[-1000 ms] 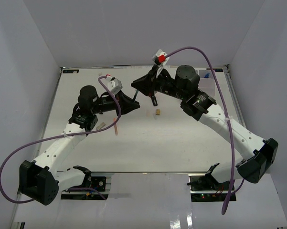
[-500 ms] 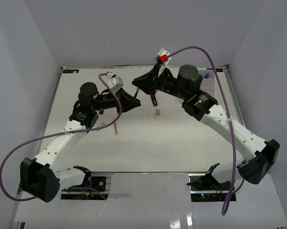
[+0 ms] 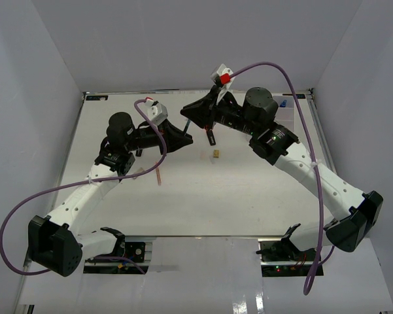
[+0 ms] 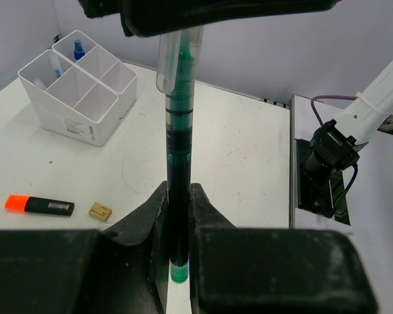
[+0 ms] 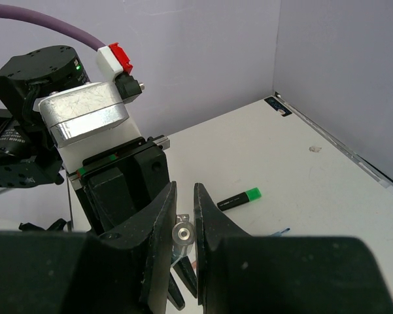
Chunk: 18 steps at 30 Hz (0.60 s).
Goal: Sort the stationery into containers
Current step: Close the pen cap on the pen.
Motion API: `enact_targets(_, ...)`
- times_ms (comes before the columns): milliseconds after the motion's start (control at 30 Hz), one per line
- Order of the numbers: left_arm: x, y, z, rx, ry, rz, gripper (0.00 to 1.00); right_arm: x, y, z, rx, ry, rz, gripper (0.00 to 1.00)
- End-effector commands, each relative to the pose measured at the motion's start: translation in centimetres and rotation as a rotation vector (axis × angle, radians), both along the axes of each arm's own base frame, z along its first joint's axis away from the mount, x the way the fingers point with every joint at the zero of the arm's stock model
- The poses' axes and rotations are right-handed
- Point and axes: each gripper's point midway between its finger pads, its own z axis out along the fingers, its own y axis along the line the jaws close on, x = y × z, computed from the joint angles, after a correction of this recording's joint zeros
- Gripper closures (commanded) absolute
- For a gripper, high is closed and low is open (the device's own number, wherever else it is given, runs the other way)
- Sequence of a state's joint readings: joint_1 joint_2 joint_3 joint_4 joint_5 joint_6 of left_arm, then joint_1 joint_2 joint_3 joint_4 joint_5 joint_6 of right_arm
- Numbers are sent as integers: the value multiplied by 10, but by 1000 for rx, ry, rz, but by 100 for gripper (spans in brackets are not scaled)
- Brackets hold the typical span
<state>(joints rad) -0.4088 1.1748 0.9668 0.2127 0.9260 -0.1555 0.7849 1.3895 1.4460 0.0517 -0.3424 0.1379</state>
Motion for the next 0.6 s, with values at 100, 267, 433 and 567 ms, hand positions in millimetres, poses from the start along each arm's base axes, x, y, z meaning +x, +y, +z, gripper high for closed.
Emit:
enact_targets(100,-20,13,146,-239,-462,39,100,-51,-2,-174,-434,461,164,92)
enact_targets(267,-25,14,148,-247,-481,36,100,-53,-3,-183,-452,504,160,92)
enact_targets(433,-29,17,151,-260,-499,44,100,-55,-4,-191,-460,539,168,92)
enact_targets(567,-30,19,153,-266,-514,52,100,-56,-4,-199,-472,571,177,92)
